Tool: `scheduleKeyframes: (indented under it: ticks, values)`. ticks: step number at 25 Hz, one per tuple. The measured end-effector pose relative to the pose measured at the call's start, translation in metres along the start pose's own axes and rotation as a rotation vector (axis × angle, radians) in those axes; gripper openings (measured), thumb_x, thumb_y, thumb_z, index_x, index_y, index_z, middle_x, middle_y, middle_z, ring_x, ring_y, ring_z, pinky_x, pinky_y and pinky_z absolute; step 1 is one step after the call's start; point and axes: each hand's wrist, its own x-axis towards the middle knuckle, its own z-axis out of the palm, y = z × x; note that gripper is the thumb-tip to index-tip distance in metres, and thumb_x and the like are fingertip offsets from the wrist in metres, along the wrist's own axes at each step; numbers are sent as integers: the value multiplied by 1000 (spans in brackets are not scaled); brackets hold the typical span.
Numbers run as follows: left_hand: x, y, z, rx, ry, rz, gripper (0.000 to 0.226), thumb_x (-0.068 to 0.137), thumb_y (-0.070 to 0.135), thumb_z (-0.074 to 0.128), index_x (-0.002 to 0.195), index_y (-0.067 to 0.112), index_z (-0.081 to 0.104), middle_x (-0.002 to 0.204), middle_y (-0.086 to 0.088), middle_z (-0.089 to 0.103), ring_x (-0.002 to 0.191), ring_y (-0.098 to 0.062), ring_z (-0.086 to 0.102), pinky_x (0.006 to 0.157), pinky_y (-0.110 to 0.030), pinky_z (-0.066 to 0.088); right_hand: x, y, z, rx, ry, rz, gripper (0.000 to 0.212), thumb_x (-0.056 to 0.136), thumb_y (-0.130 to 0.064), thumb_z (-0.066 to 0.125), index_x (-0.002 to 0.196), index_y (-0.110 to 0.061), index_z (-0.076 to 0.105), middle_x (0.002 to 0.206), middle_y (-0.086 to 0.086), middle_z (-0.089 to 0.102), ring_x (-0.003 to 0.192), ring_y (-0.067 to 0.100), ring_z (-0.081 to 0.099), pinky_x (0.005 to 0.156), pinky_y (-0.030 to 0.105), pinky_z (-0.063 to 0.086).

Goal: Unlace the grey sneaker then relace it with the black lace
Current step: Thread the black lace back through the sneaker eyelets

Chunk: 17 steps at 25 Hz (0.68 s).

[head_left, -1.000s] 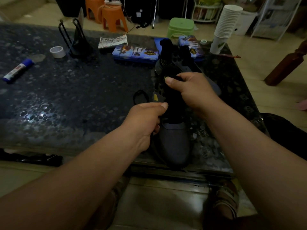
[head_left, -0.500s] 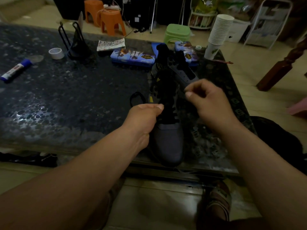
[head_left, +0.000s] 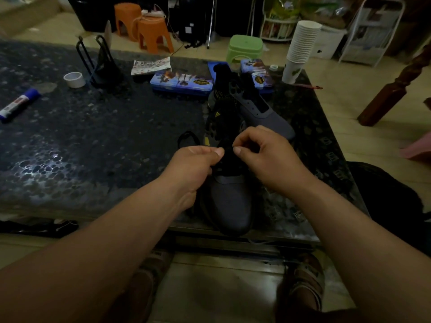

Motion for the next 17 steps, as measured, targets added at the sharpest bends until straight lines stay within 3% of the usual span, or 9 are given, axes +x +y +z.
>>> scheduleKeyframes:
  ticks: [4,9,14,17]
  values:
    - [6,0,-10,152,-50,33,14,101,15,64,106,9,76,75,2,62,54,-3,49,47,-14,39,3,-1,-4,9,-71,49,4,98,-24,68,96,-27,68,97,-9,58,88,2,56,71,8,39]
    - [9,1,-15,547,-1,267,13,101,20,64,91,21,71,71,6,64,61,-4,57,58,-21,45,7,-3,-4,-74,-188,84,7,103,-29,60,98,-26,64,96,-6,61,81,1,54,65,16,35]
    - [8,-3,-6,407,10,199,18,104,18,59,90,20,70,76,0,62,64,-8,54,62,-25,46,1,-5,-3,58,-116,157,8,100,-26,66,93,-26,70,79,-9,67,68,-5,59,56,10,42]
    - [4,-2,-4,307,-5,150,17,103,14,58,92,16,70,78,-1,61,59,-3,51,51,-13,43,2,-2,1,253,-127,232,8,98,-21,70,91,-21,74,81,-8,71,68,-3,59,66,17,48]
